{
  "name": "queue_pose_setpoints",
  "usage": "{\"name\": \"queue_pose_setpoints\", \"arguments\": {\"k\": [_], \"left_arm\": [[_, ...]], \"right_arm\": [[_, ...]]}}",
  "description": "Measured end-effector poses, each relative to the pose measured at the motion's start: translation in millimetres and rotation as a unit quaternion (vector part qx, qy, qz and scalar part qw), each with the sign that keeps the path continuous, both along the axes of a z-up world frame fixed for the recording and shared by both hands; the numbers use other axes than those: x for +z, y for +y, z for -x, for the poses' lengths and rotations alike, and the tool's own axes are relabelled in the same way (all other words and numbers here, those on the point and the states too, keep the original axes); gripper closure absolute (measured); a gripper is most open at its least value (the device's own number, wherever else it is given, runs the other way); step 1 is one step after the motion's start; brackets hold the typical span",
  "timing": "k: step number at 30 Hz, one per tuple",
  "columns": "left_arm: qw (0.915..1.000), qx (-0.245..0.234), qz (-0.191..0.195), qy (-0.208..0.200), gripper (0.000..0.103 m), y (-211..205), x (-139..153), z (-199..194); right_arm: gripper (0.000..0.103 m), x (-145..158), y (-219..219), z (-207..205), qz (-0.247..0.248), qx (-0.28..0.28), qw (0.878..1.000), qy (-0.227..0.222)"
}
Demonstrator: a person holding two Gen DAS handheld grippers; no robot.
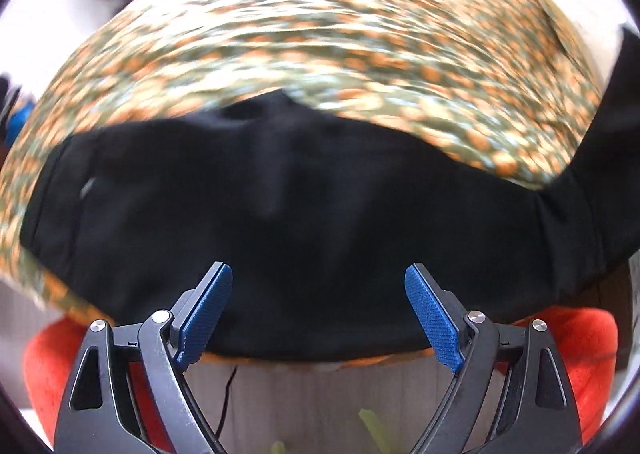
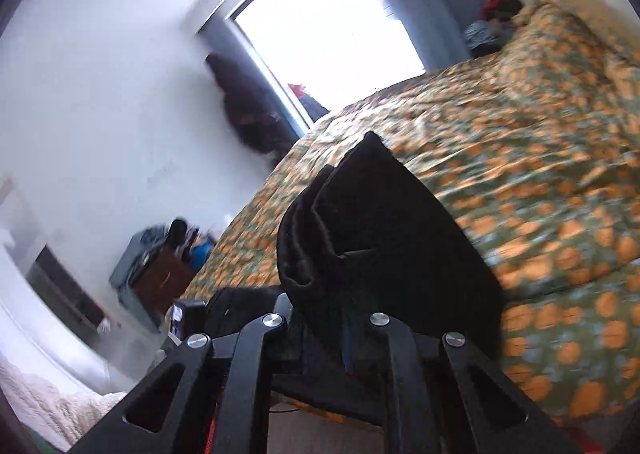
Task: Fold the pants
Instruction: 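Grasp the pants leg end with the right tool and lift it, then fold the leg end over the pants and open the right tool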
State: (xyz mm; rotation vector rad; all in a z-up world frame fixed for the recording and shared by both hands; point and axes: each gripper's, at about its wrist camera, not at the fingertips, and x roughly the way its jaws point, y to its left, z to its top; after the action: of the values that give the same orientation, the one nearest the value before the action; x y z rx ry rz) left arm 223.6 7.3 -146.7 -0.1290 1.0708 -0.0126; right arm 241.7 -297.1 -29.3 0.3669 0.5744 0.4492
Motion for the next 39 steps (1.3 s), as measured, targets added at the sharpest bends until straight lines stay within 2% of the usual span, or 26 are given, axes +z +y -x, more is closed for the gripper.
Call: {"name": "queue_pose_setpoints", "arguments": {"k": [1,2,4,5,6,8,10,13,15,17,19,20,21,24,28,33,37,39], "left_arm": [[0.9998,0.017,0.005,-0.001,0.014,13,-4,6],[0.9996,0.026,0.008,0.002,0.014,21,-9,9],[0.9985,0.05,0.015,0.016,0.014,43,-19,16],[0.998,0.058,0.017,0.022,0.014,44,-23,15],[0.9971,0.068,0.022,0.025,0.014,53,-26,18],[0.9965,0.074,0.034,0.019,0.014,63,-24,26],[0.9963,0.07,0.049,0.009,0.014,66,-22,32],[0.9964,0.027,0.08,-0.007,0.02,48,-18,34],[0.9958,-0.026,0.087,-0.014,0.031,21,-15,30],[0.9932,-0.086,0.077,-0.015,0.038,-14,-16,23],[0.9911,-0.118,0.059,-0.019,0.046,-36,-19,16],[0.9911,-0.127,0.04,-0.014,0.054,-47,-24,12],[0.9911,-0.13,0.029,-0.005,0.059,-54,-28,7],[0.9905,-0.133,0.031,0.017,0.063,-67,-41,-5],[0.9903,-0.135,0.019,0.028,0.066,-77,-48,-11],[0.9906,-0.134,0.01,0.027,0.066,-77,-47,-8],[0.9912,-0.132,0.001,-0.002,0.066,-77,-31,0],[0.9905,-0.137,0.003,0.0,0.066,-77,-31,-1]], "right_arm": [[0.091,-19,27,-3,0.009,0.013,1.0,0.004],[0.085,-41,54,-8,0.012,0.026,1.0,0.003],[0.054,-88,102,-20,0.033,0.066,0.997,0.019],[0.029,-119,124,-29,0.053,0.101,0.992,0.055],[0.029,-143,139,-32,0.072,0.125,0.986,0.083],[0.029,-164,143,-27,0.096,0.142,0.978,0.117],[0.029,-159,123,-14,0.102,0.139,0.979,0.108],[0.021,-138,68,11,0.136,0.07,0.985,0.077],[0.016,-132,41,26,0.15,0.022,0.986,0.064],[0.016,-139,20,48,0.154,-0.027,0.985,0.068],[0.016,-148,1,60,0.132,-0.057,0.986,0.083],[0.016,-152,-4,63,0.124,-0.062,0.986,0.092],[0.016,-154,-5,63,0.119,-0.061,0.986,0.098],[0.016,-150,0,61,0.129,-0.055,0.987,0.078],[0.016,-159,12,45,0.143,-0.04,0.986,0.081],[0.016,-161,19,43,0.14,-0.033,0.987,0.077],[0.016,-161,15,44,0.134,-0.036,0.987,0.078],[0.016,-161,13,45,0.13,-0.039,0.988,0.078]]}}
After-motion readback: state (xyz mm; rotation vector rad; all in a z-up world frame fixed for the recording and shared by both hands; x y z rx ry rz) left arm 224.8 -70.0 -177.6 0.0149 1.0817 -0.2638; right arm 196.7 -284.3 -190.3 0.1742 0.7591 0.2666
